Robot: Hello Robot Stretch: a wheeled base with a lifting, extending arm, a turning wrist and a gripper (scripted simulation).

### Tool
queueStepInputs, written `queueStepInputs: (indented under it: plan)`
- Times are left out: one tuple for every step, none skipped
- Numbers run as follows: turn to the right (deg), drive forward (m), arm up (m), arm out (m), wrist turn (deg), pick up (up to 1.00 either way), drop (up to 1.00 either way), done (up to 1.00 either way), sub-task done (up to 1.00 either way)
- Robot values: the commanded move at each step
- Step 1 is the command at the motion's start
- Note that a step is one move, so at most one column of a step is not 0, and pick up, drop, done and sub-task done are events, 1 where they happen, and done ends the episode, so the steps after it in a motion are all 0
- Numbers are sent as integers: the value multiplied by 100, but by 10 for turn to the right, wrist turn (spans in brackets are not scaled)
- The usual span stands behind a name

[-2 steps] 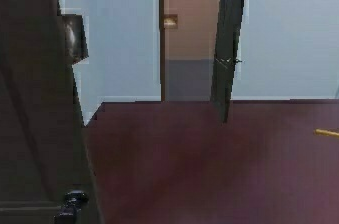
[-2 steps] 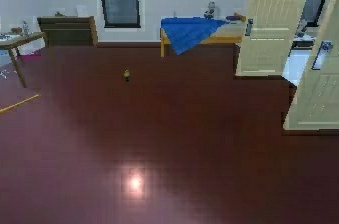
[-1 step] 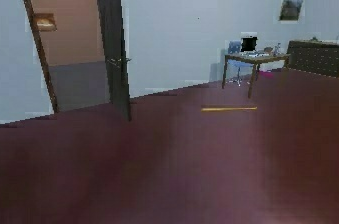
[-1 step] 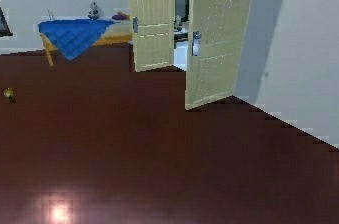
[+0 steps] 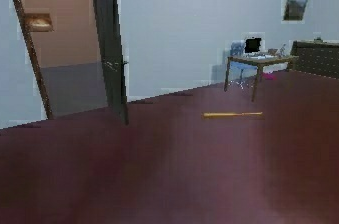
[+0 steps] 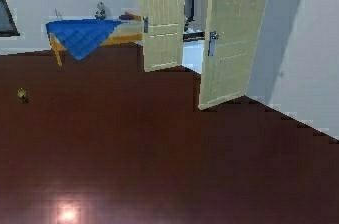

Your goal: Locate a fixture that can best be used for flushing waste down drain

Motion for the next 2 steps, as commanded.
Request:
queueStepInputs:
  plan:
    - [-240, 0, 0, 0, 0, 0, 0, 0, 0]
    - [0, 55, 0, 0, 0, 0, 0, 0, 0]
